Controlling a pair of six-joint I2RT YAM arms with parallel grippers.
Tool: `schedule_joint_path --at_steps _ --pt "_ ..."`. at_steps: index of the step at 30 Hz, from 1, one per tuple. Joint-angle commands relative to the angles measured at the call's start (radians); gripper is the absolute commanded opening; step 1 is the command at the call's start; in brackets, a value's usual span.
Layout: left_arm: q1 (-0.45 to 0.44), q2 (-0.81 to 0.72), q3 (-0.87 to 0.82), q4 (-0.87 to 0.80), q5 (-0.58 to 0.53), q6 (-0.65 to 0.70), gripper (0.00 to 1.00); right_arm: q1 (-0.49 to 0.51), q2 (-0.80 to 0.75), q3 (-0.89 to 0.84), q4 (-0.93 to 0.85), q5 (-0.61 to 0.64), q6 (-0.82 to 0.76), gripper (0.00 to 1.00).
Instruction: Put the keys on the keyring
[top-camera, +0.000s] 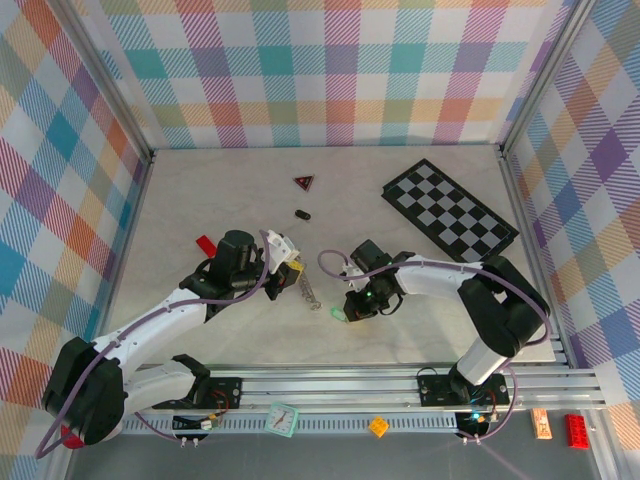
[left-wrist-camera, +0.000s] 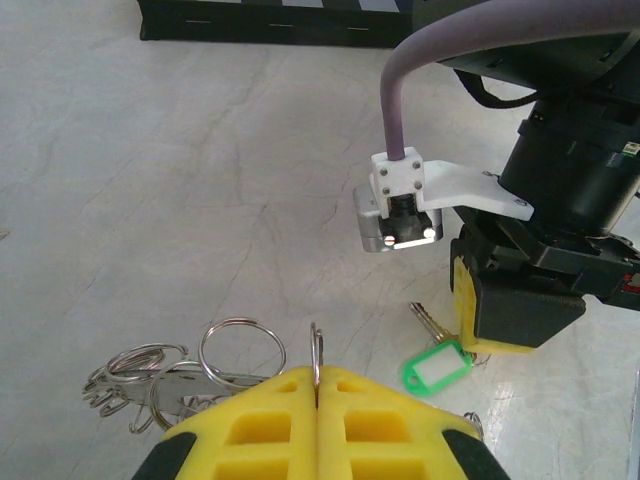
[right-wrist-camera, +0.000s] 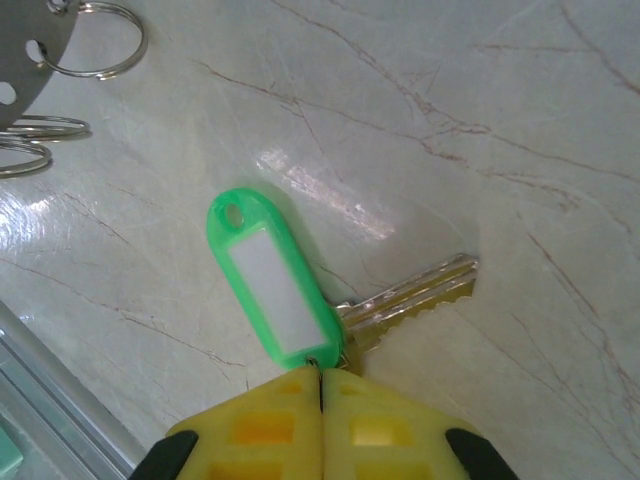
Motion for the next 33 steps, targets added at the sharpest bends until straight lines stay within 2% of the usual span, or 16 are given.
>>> schedule_joint_path --at_steps 1,6,19,24,28,33 --pt "-0.012 -0.019 0.025 -0.003 0.001 0.015 0.0 -0.007 0.018 0.016 -0.038 -0.005 -0.019 0.09" --pt "-0.012 -0.019 0.025 -0.004 0.001 0.016 0.0 -0.007 0.018 0.019 -0.041 -0.007 -0.021 0.08" --pt "-0.012 -0.017 0.025 -0.002 0.003 0.016 0.0 -0.006 0.011 0.023 -0.052 -0.033 -0.022 0.15" --pt "-0.012 -0.02 0.025 -0.003 0.005 0.017 0.0 -0.006 0.016 0.025 -0.051 -0.037 -0.023 0.09" --pt "-0.013 -0.023 0.025 -0.006 0.002 0.017 0.0 -0.006 0.014 0.026 -0.054 -0.042 -0.025 0.0" --pt "-0.012 -0.031 0.025 -0.009 0.0 0.019 0.0 -0.006 -0.008 0.024 -0.06 -0.04 -0.031 0.0"
